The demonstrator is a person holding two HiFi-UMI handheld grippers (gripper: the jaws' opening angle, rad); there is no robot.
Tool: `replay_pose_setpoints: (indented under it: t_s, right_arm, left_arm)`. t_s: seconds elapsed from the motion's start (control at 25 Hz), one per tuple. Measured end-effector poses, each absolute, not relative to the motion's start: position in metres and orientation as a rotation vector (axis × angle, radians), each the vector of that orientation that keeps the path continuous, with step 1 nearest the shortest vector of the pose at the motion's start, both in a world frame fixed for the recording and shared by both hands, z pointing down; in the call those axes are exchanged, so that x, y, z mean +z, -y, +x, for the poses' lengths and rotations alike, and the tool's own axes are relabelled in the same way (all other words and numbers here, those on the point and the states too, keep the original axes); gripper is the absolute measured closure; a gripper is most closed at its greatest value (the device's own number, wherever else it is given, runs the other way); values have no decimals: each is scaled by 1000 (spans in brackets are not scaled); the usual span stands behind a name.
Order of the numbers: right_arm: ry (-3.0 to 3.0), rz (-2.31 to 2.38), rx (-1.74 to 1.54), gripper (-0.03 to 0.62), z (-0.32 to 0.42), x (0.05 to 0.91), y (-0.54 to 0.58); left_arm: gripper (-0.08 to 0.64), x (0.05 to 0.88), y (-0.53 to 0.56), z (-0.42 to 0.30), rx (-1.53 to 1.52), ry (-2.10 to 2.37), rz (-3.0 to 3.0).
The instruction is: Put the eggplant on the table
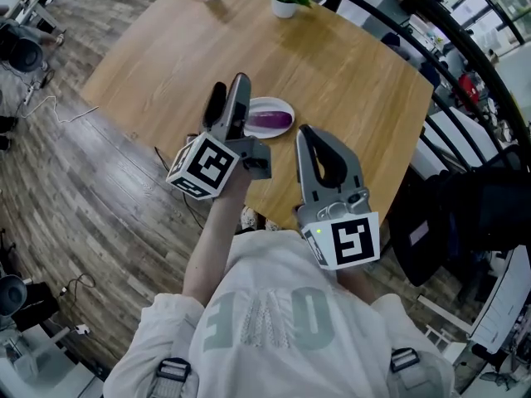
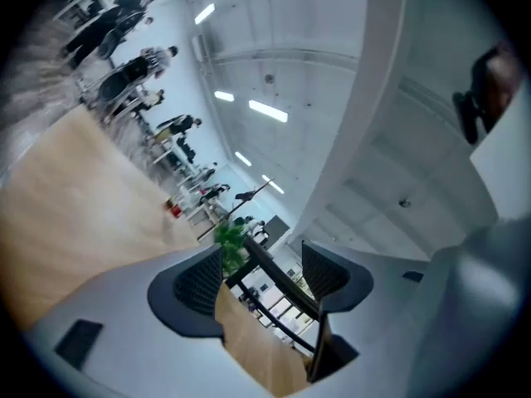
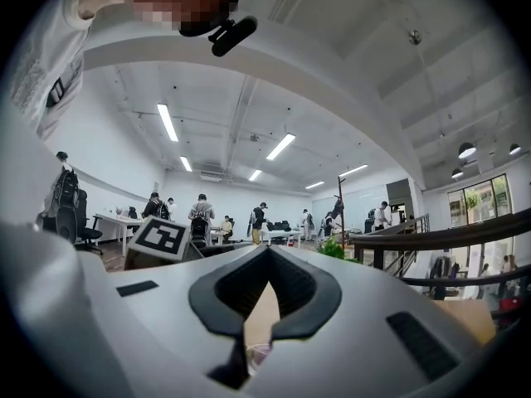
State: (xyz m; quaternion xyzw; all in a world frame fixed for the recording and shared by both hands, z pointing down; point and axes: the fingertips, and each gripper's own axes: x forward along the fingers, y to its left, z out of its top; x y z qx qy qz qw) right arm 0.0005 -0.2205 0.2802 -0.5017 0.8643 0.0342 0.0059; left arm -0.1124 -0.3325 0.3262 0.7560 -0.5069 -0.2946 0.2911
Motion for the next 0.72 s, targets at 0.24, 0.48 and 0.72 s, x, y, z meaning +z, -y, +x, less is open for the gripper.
replay_pose_setpoints:
  t_s: [0.24, 0.48, 0.72]
  right_arm:
    - [-2650, -1546, 107, 575, -3, 270, 220]
    - [-2623, -1577, 101, 575, -2, 270, 217]
    - [-2598, -1613, 71, 574, 2, 276, 217]
  left_arm:
    - [275, 236, 290, -104, -641, 1744, 2565]
    - [353, 217, 252, -93, -435, 1896, 2817]
    - [551, 229, 231, -103, -373, 2010, 2772]
